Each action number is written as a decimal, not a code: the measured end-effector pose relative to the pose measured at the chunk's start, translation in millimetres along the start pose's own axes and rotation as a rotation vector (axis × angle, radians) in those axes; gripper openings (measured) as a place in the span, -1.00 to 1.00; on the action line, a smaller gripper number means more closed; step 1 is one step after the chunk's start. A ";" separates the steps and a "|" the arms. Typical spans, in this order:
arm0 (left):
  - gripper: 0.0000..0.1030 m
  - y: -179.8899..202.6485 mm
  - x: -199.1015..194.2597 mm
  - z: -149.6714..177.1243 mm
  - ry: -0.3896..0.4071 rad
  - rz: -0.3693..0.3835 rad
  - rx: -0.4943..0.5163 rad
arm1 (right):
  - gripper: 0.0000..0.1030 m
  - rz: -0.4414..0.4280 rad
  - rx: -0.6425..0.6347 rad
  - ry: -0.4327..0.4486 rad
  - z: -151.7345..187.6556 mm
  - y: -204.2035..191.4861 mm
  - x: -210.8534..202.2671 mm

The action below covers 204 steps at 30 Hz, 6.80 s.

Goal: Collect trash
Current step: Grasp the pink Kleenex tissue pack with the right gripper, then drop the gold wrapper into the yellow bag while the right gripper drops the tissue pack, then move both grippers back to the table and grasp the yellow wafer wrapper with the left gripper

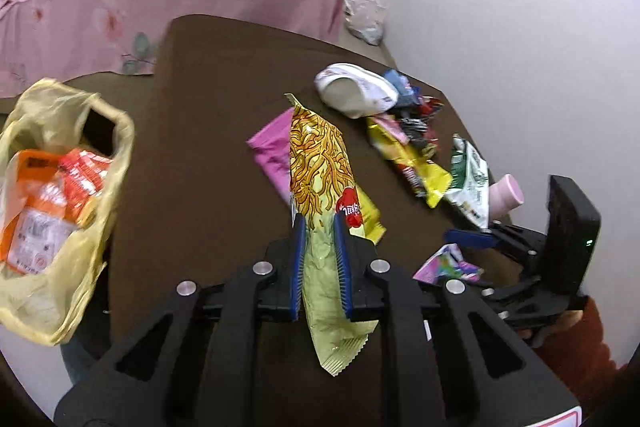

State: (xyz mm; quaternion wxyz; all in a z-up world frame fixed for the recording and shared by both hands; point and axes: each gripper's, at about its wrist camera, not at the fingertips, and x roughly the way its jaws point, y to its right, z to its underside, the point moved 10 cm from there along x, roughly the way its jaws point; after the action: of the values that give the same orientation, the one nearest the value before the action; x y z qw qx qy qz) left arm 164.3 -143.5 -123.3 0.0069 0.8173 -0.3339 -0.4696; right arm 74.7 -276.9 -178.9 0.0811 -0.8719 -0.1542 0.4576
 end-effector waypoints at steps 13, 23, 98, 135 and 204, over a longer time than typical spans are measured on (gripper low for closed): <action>-0.72 -5.5 5.6 20.4 -0.005 -0.030 -0.002 | 0.25 0.072 -0.091 0.066 18.1 -18.5 -44.3; -0.72 -5.4 0.3 23.4 -0.004 -0.058 0.004 | 0.25 0.180 -0.400 -0.065 6.8 -18.6 -1.5; -0.71 -212.6 -91.4 -11.9 0.394 -0.249 -0.331 | -0.77 0.032 -0.221 0.224 -151.9 -186.1 11.4; -0.91 -259.3 -88.9 27.0 0.300 -0.418 -0.460 | -0.70 -0.055 -0.374 -0.131 -173.7 -240.8 201.8; -0.89 14.7 42.8 -31.4 0.080 -0.041 0.042 | 0.22 0.546 0.544 0.267 -17.2 97.6 -33.8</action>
State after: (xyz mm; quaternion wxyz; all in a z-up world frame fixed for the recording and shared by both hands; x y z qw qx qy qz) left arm 195.0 -188.0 -133.6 -0.0067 0.8419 -0.3265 -0.4295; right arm 89.8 -380.2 -170.5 0.2036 -0.8794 0.2213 0.3691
